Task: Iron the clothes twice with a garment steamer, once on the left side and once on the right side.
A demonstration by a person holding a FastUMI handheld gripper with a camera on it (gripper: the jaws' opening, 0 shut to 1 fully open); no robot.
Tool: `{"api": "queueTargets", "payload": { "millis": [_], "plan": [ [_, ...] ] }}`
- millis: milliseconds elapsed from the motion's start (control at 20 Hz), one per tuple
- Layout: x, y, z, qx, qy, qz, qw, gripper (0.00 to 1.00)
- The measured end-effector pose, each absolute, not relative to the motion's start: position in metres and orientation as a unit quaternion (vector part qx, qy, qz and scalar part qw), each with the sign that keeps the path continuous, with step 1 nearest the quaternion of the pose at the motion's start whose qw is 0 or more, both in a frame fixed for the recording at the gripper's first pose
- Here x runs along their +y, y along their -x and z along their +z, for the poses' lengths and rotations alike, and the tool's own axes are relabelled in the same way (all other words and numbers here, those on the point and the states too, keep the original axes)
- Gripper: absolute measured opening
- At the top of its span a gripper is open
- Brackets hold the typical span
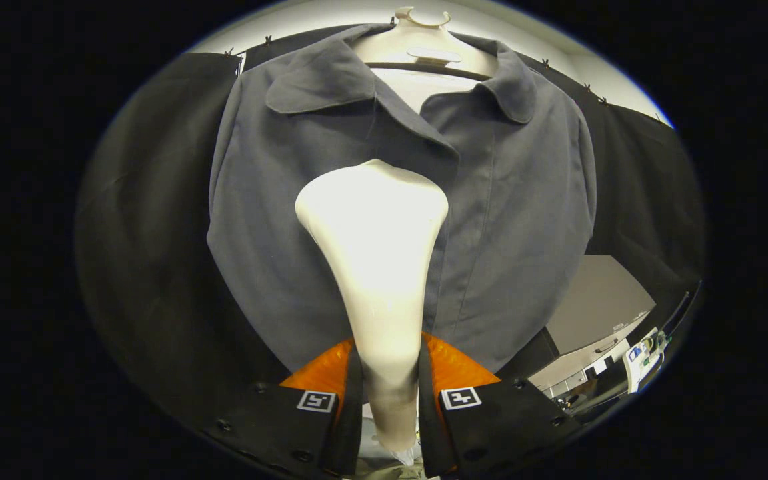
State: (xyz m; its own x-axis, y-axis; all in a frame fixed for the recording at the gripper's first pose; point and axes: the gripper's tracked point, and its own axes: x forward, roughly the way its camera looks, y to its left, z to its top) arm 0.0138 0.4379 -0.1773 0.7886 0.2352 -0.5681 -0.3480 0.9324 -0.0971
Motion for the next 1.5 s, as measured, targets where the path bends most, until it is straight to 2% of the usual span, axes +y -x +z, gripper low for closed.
{"api": "queueTargets", "payload": {
  "millis": [1500],
  "plan": [
    [0.401, 0.022, -0.344, 0.415, 0.120, 0.150, 0.889, 0.44]
  ]
}}
